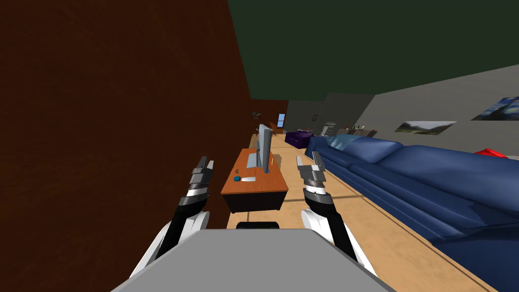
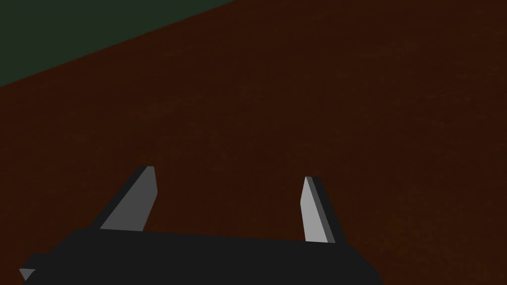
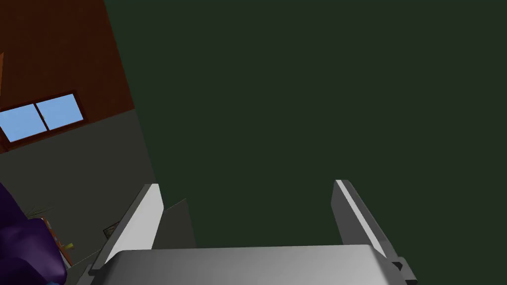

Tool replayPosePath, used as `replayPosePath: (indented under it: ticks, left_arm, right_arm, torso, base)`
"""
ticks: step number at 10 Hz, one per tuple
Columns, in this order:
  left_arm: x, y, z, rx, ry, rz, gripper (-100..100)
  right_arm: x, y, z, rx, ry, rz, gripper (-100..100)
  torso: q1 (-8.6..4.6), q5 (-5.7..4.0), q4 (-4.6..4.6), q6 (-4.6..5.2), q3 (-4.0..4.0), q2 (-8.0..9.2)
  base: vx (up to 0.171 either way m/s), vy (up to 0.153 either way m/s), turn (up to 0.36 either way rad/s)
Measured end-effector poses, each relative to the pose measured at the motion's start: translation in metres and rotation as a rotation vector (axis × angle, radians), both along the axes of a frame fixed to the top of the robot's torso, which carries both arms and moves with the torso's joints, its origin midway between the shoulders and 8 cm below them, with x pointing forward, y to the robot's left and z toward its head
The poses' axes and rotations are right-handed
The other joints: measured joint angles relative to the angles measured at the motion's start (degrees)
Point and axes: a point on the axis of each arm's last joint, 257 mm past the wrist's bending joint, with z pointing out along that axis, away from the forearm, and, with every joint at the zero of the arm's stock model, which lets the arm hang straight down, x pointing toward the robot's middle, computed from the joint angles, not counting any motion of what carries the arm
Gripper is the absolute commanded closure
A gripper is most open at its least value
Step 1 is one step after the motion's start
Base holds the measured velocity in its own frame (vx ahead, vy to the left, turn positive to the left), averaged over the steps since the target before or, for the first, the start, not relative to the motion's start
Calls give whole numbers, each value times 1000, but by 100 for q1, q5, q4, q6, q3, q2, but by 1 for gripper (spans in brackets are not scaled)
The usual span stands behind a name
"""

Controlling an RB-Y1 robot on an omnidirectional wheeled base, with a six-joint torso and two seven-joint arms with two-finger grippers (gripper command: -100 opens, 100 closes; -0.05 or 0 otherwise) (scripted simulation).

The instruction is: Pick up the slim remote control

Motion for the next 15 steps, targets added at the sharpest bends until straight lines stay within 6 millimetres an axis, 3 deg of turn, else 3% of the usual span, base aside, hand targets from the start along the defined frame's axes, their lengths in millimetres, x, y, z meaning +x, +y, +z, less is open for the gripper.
replayPosePath:
  ticks: [3, 7, 8, 10, 15]
  left_arm:
    - [9, 15, -27, -18, 87, -12, -100]
    - [19, 48, -87, -92, 262, -9, -100]
    - [21, 55, -95, -105, 287, -6, -100]
    - [24, 80, -130, -153, 372, 10, -100]
    - [19, 111, -175, -237, 504, 45, -100]
  right_arm:
    - [0, 0, 0, 0, 0, 0, 0]
    - [0, 0, 0, 0, 0, 0, 0]
    - [0, 0, 0, 0, 0, 0, 0]
    - [0, 0, 0, 0, 0, 0, 0]
    - [0, 0, 0, 0, 0, 0, 0]
  torso:
    - [-1, 0, 4, 2, 11, 19]
    - [0, 0, 5, 3, 13, 22]
    - [3, 0, 4, -2, 10, 16]
    - [1, 0, 3, 3, 9, 15]
    - [2, 1, 2, 2, 4, 7]
  base:
    - [-51, -9, -220]
    - [-49, -10, -254]
    - [-29, -13, -228]
    - [-34, -13, -268]
    - [-18, -9, -158]
